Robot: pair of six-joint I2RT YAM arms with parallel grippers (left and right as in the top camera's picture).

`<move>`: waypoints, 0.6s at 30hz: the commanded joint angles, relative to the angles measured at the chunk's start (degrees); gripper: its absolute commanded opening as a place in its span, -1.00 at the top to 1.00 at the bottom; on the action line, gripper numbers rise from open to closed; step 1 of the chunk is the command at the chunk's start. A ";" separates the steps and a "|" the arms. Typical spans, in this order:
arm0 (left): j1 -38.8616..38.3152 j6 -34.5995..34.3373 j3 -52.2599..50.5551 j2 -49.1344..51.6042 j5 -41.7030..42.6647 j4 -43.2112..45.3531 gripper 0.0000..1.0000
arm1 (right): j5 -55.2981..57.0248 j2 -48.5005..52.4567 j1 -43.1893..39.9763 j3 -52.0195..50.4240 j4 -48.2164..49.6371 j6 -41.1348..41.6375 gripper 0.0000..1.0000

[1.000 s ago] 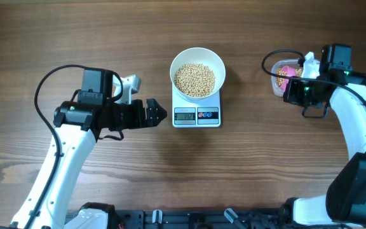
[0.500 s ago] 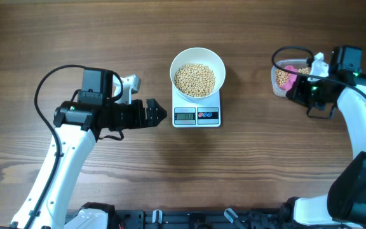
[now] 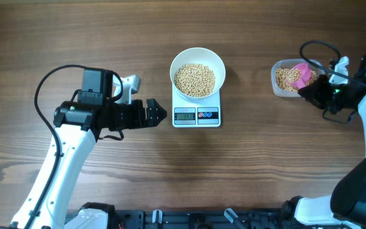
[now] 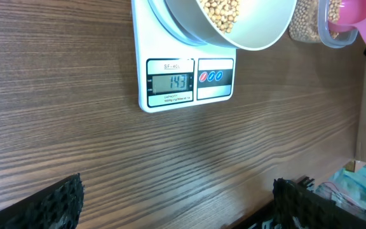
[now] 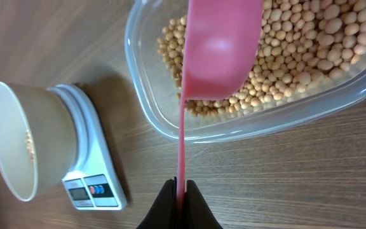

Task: Scoop item into bowl and weigh 150g on scale
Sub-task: 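Drag the scoop through the soybeans and lift it filled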

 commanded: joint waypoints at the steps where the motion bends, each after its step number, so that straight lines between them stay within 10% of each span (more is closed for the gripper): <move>1: -0.20 -0.13 1.29 -0.09 0.72 0.17 -1.00 | -5.92 0.85 -1.42 0.37 -0.52 -2.21 0.92; 18: -0.22 -0.13 1.29 -0.09 0.72 0.17 -1.00 | -0.31 -1.97 -1.88 0.39 -2.45 -4.09 0.92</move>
